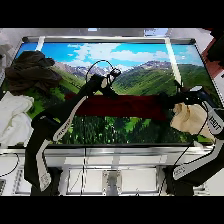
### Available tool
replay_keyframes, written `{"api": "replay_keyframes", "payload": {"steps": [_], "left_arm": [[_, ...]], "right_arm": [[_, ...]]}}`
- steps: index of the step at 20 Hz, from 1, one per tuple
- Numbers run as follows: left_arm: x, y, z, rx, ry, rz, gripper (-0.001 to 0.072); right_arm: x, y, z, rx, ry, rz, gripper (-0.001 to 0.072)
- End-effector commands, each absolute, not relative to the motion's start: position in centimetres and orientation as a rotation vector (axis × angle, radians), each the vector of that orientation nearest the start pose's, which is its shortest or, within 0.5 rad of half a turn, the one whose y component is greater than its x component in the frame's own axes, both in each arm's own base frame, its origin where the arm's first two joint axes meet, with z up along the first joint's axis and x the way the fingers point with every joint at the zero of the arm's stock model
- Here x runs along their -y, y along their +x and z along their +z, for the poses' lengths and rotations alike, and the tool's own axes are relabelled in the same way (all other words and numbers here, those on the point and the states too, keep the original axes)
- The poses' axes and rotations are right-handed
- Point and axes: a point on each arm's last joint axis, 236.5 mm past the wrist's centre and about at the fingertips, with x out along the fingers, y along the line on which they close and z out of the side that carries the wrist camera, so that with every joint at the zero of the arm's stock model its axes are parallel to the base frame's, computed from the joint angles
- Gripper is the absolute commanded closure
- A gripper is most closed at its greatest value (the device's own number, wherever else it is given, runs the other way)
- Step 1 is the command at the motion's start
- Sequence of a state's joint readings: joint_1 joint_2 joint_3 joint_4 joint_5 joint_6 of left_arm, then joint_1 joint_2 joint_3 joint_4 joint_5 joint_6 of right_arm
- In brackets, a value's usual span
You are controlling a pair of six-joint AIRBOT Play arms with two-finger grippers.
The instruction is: Fold the shirts.
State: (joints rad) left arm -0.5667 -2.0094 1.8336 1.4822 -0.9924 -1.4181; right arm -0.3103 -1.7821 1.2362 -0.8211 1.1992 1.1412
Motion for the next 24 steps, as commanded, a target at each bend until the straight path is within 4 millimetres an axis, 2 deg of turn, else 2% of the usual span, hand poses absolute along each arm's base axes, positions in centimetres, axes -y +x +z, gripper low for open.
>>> {"api": "replay_keyframes", "payload": {"steps": [1, 2, 3, 4, 7, 10, 13, 16, 18, 20, 24], "left_arm": [[32.4, 47.6, -8.8, -1.133, 0.373, -0.623, 0.0693], [32.4, 47.5, -9.1, -1.143, 0.368, -0.617, 0.0693], [32.3, 47.4, -9.2, -1.153, 0.364, -0.613, 0.0693], [32.2, 47.2, -9.4, -1.163, 0.364, -0.611, 0.0693], [31.7, 46.4, -10.2, -1.211, 0.366, -0.601, 0.0693], [31.4, 44.9, -11.9, -1.295, 0.357, -0.601, 0.0693], [33.8, 44.2, -11.3, -1.299, 0.238, -0.654, 0.0694], [36.7, 43.3, -10.0, -1.297, 0.103, -0.737, 0.0694], [37.0, 43.1, -9.6, -1.300, 0.095, -0.749, 0.0694], [36.6, 43.9, -7.9, -1.279, 0.123, -0.750, 0.0693], [35.1, 46.7, -1.0, -1.164, 0.189, -0.735, 0.0693]], "right_arm": [[-3.7, 40.8, -11.3, -1.453, 0.659, 0.403, 0.0206], [-4.1, 40.6, -11.2, -1.461, 0.660, 0.415, 0.0336], [-4.3, 40.2, -10.9, -1.472, 0.654, 0.443, 0.0537], [-4.7, 39.8, -10.3, -1.485, 0.646, 0.486, 0.0671], [-5.3, 39.6, -7.5, -1.491, 0.640, 0.562, 0.0680], [-5.6, 41.5, -2.5, -1.390, 0.626, 0.591, 0.0681], [-5.3, 42.4, 1.6, -1.337, 0.575, 0.578, 0.0681], [-5.6, 42.2, 3.5, -1.365, 0.506, 0.560, 0.0681], [-6.5, 42.2, 4.7, -1.372, 0.477, 0.574, 0.0681], [-7.9, 42.5, 5.9, -1.364, 0.453, 0.592, 0.0681], [-12.0, 42.6, 8.5, -1.355, 0.399, 0.633, 0.0681]]}}
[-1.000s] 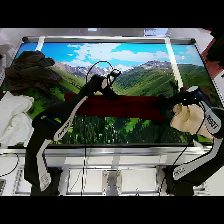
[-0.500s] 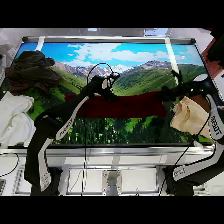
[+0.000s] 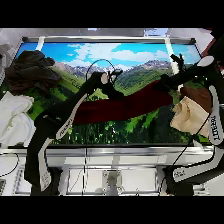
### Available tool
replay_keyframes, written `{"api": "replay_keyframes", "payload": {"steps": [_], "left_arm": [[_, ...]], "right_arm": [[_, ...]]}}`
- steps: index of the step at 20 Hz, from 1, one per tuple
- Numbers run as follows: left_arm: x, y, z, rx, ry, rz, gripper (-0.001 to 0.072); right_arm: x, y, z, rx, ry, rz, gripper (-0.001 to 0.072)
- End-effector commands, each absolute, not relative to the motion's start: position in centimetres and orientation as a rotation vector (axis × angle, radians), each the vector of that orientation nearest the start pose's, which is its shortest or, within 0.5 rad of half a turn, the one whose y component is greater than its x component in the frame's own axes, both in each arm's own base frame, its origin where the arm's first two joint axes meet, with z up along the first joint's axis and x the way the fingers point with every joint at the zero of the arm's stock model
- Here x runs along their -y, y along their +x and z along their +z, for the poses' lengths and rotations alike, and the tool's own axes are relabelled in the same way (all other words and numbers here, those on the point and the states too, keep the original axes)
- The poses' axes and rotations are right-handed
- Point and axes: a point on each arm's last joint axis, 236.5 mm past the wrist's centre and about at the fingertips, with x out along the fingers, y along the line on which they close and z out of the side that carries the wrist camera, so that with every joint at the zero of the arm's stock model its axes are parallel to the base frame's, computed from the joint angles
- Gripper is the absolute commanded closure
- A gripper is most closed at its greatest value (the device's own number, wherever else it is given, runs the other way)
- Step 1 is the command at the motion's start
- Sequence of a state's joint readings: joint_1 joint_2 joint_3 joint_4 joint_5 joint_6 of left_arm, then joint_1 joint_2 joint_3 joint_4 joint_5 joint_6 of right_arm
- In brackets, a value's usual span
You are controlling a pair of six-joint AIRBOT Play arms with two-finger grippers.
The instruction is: Fold the shirts.
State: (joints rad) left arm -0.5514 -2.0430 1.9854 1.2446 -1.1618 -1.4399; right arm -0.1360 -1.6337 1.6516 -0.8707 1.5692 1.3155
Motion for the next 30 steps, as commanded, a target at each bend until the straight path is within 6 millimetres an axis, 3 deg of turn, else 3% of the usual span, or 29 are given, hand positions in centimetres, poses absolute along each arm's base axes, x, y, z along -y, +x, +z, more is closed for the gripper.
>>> {"api": "replay_keyframes", "payload": {"steps": [1, 4, 7, 11, 14, 17, 18, 19, 20, 23, 25, 27, 30], "left_arm": [[34.3, 47.3, 0.6, -1.135, 0.198, -0.719, 0.0693], [29.0, 48.6, 4.4, -1.100, 0.269, -0.602, 0.0694], [21.5, 50.8, 9.4, -1.037, 0.265, -0.399, 0.0693], [13.9, 51.1, 16.6, -0.929, 0.184, -0.278, 0.0693], [9.8, 50.3, 20.1, -0.881, 0.146, -0.212, 0.0693], [7.8, 49.0, 20.8, -0.899, 0.143, -0.183, 0.0693], [7.7, 48.7, 20.4, -0.918, 0.149, -0.185, 0.0693], [7.7, 48.5, 19.8, -0.937, 0.161, -0.193, 0.0693], [7.7, 48.4, 19.2, -0.951, 0.165, -0.195, 0.0693], [7.6, 48.3, 18.1, -0.977, 0.171, -0.197, 0.0693], [7.6, 48.3, 18.1, -0.975, 0.173, -0.197, 0.0693], [7.6, 48.3, 18.1, -0.975, 0.178, -0.199, 0.0693], [7.6, 48.4, 18.1, -0.974, 0.177, -0.199, 0.0693]], "right_arm": [[-13.6, 42.4, 9.2, -1.354, 0.384, 0.651, 0.0681], [-19.5, 41.1, 10.5, -1.364, 0.345, 0.715, 0.0682], [-27.6, 40.4, 10.9, -1.303, 0.328, 0.752, 0.0682], [-39.0, 40.3, 11.4, -1.107, 0.350, 0.785, 0.0683], [-45.5, 39.3, 8.0, -1.109, 0.440, 0.788, 0.0683], [-50.5, 38.1, 2.7, -1.169, 0.546, 0.779, 0.0673], [-51.9, 37.9, 1.5, -1.174, 0.594, 0.776, 0.0555], [-52.9, 37.7, 0.8, -1.178, 0.635, 0.772, 0.0341], [-53.5, 37.5, 0.4, -1.184, 0.659, 0.770, 0.0221], [-52.6, 38.2, 0.3, -1.183, 0.647, 0.759, 0.0221], [-50.0, 39.9, 0.1, -1.191, 0.602, 0.736, 0.0221], [-45.7, 41.2, -0.8, -1.243, 0.501, 0.701, 0.0222], [-35.7, 42.8, -3.9, -1.384, 0.296, 0.546, 0.0222]]}}
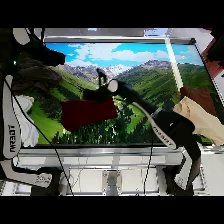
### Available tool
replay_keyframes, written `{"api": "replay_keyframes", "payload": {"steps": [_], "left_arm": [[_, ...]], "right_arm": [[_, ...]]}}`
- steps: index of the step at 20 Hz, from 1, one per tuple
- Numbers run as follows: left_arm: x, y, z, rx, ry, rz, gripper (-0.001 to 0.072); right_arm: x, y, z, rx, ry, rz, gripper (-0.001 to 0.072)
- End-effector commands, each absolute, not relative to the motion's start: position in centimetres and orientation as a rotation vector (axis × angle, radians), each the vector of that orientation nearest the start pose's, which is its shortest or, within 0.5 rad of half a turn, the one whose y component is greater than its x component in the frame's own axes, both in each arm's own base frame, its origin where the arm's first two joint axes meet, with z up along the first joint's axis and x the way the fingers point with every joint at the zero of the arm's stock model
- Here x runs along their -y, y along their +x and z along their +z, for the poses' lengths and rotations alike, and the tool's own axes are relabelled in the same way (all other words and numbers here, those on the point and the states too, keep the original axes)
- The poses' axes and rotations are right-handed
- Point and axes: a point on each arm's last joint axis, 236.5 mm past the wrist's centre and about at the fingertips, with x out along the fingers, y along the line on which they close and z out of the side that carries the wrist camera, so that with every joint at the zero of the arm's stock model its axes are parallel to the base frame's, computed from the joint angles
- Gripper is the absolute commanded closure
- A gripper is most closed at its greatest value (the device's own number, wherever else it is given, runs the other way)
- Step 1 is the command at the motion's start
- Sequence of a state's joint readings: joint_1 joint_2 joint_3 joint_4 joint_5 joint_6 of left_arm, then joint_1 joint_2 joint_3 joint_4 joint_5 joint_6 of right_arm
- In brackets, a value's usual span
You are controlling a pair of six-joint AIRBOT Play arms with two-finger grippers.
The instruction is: Fold the shirts.
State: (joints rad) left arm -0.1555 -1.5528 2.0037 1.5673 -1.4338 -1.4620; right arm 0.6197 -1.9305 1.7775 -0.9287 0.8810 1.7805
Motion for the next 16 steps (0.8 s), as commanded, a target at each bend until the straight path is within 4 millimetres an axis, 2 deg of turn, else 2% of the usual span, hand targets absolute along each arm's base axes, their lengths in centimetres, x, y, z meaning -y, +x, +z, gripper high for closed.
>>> {"api": "replay_keyframes", "payload": {"steps": [1, 2, 4, 6, 8, 9, 10, 11, 12, 13, 16], "left_arm": [[7.6, 48.4, 18.1, -0.973, 0.177, -0.199, 0.0693], [7.6, 48.5, 18.2, -0.968, 0.177, -0.199, 0.0693], [7.6, 48.6, 18.3, -0.963, 0.176, -0.199, 0.0693], [7.6, 48.6, 18.3, -0.963, 0.176, -0.199, 0.0693], [7.6, 48.6, 18.3, -0.960, 0.175, -0.199, 0.0693], [7.7, 48.7, 18.3, -0.958, 0.174, -0.199, 0.0693], [7.7, 48.7, 18.3, -0.957, 0.172, -0.197, 0.0693], [7.7, 48.7, 18.4, -0.956, 0.172, -0.197, 0.0693], [7.6, 48.7, 18.4, -0.956, 0.172, -0.197, 0.0693], [7.6, 48.7, 18.4, -0.956, 0.172, -0.197, 0.0693], [7.7, 48.7, 18.4, -0.955, 0.173, -0.197, 0.0693]], "right_arm": [[-32.8, 43.0, -4.7, -1.431, 0.258, 0.495, 0.0221], [-30.0, 43.3, -5.4, -1.468, 0.228, 0.444, 0.0220], [-26.3, 44.0, -6.2, -1.506, 0.225, 0.374, 0.0189], [-24.9, 44.2, -6.7, -1.536, 0.298, 0.383, 0.0189], [-25.9, 44.3, -6.6, -1.546, 0.422, 0.489, 0.0186], [-26.7, 44.4, -6.4, -1.546, 0.482, 0.546, 0.0153], [-27.5, 44.4, -6.5, -1.550, 0.524, 0.582, 0.0153], [-28.0, 44.5, -7.0, -1.550, 0.542, 0.603, 0.0143], [-28.4, 44.4, -7.7, -1.558, 0.553, 0.606, 0.0090], [-28.8, 44.2, -8.5, -1.568, 0.549, 0.614, 0.0077], [-30.3, 43.0, -10.2, -1.616, 0.561, 0.631, 0.0078]]}}
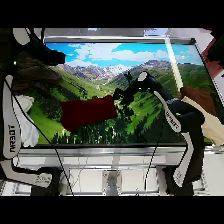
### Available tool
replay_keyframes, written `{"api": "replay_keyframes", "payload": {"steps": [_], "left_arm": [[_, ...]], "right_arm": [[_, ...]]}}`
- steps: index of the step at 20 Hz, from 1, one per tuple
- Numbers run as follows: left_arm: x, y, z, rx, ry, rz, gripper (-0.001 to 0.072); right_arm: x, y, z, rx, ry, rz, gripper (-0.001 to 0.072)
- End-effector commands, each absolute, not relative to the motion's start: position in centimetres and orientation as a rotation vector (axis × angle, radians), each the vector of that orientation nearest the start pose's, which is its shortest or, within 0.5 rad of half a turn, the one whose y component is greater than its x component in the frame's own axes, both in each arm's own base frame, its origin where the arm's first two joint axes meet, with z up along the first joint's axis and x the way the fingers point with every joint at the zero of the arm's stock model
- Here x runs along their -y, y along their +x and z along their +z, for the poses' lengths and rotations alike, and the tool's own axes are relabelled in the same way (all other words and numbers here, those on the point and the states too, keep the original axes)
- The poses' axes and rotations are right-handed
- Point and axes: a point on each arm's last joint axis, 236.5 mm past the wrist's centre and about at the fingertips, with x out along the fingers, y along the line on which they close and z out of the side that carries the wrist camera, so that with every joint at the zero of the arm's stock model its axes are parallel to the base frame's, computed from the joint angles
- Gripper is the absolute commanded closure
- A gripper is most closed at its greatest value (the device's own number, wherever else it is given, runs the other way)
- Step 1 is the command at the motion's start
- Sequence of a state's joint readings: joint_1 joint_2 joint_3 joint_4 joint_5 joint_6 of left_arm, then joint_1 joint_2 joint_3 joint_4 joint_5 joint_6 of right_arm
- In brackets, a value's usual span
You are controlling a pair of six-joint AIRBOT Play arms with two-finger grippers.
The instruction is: Fold the shirts.
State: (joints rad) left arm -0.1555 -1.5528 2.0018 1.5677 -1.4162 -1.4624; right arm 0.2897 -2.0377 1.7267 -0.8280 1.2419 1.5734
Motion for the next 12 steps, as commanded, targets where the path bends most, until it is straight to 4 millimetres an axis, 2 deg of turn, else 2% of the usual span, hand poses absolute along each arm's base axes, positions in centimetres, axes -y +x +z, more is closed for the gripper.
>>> {"api": "replay_keyframes", "payload": {"steps": [1, 4, 6, 7, 8, 9, 10, 12], "left_arm": [[7.7, 48.7, 18.4, -0.956, 0.173, -0.198, 0.0693], [7.6, 48.7, 18.4, -0.955, 0.176, -0.199, 0.0693], [7.7, 48.7, 18.4, -0.956, 0.176, -0.199, 0.0693], [7.7, 48.7, 18.4, -0.956, 0.176, -0.199, 0.0693], [7.7, 48.7, 18.3, -0.958, 0.176, -0.199, 0.0693], [7.7, 48.6, 18.3, -0.961, 0.177, -0.199, 0.0693], [7.6, 48.5, 18.2, -0.967, 0.177, -0.199, 0.0693], [7.5, 48.2, 18.0, -0.979, 0.180, -0.199, 0.0693]], "right_arm": [[-31.1, 42.6, -10.3, -1.628, 0.587, 0.647, 0.0077], [-34.2, 41.2, -9.6, -1.635, 0.633, 0.760, 0.0079], [-35.5, 39.7, -9.6, -1.662, 0.608, 0.789, 0.0083], [-36.0, 39.1, -9.7, -1.676, 0.590, 0.802, 0.0124], [-36.4, 38.5, -9.6, -1.683, 0.577, 0.818, 0.0213], [-36.7, 38.2, -9.5, -1.679, 0.566, 0.840, 0.0423], [-37.0, 38.2, -9.3, -1.670, 0.568, 0.858, 0.0680], [-36.9, 38.6, -8.2, -1.657, 0.607, 0.892, 0.0681]]}}
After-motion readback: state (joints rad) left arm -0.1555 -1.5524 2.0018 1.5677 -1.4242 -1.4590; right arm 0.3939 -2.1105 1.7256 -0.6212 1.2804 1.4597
